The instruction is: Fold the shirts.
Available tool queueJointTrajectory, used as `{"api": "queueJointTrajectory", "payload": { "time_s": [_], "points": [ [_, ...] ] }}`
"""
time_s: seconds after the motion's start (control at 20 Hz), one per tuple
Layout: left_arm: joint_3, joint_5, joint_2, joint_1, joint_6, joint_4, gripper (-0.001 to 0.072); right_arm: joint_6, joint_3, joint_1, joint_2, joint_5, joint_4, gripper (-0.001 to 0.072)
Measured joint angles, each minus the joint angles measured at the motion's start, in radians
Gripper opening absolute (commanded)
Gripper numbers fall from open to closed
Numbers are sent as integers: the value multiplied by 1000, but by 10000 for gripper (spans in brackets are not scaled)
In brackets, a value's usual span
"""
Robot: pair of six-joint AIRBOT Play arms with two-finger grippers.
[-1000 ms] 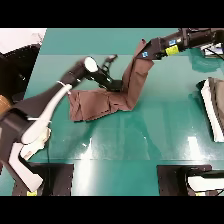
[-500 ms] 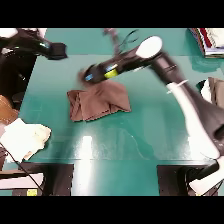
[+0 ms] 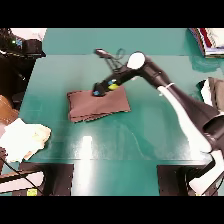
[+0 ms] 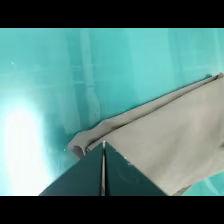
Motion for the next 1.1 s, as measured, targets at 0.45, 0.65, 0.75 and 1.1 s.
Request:
{"api": "queueJointTrajectory", "payload": {
  "time_s": [0.45,0.65,0.75,1.1],
  "points": [
    [-6,11,-3,-24,0,-39,25,45,-356,-336,55,18,67,694],
    [-6,25,-3,-42,0,-43,25,21,-333,-320,-34,18,180,687],
    [-6,28,-3,-46,0,-46,25,16,-285,-284,-82,18,209,479],
    [-6,32,-3,-53,0,-76,24,10,-68,-174,-206,8,232,18]
  ]
}}
